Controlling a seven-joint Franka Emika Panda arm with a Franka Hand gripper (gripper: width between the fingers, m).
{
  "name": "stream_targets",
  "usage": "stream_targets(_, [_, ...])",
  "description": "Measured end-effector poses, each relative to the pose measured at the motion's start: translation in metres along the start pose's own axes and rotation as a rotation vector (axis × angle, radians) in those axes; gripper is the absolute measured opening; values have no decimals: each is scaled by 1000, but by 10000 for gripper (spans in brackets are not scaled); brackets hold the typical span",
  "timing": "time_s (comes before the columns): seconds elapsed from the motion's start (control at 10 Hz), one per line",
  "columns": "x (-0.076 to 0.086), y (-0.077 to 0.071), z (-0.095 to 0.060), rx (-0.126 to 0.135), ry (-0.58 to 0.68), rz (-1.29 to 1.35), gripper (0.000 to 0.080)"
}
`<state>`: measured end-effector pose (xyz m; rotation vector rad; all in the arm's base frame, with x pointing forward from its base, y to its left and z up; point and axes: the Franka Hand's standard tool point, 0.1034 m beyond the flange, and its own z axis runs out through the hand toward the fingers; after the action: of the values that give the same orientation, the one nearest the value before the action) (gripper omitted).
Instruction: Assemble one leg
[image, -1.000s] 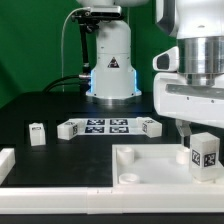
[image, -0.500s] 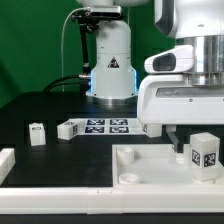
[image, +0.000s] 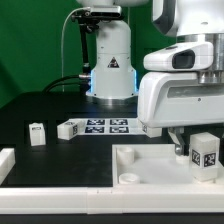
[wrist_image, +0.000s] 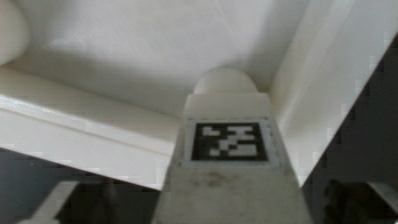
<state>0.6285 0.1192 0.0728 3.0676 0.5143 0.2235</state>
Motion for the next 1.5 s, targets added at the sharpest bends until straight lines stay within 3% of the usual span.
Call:
stream_targets(0.1, [0,0,0,0,0,3,401])
stream_targets(0.2, [0,0,0,0,0,3,401])
stream_targets(0.3, [0,0,0,0,0,4,292])
stream_targets(0.6, [0,0,0,2,0,64,292])
stream_targets(1.2, [-3,-4,3,-19,4,904,291])
stream_targets(1.5, [-4,-3,3,-8,0,1200,291])
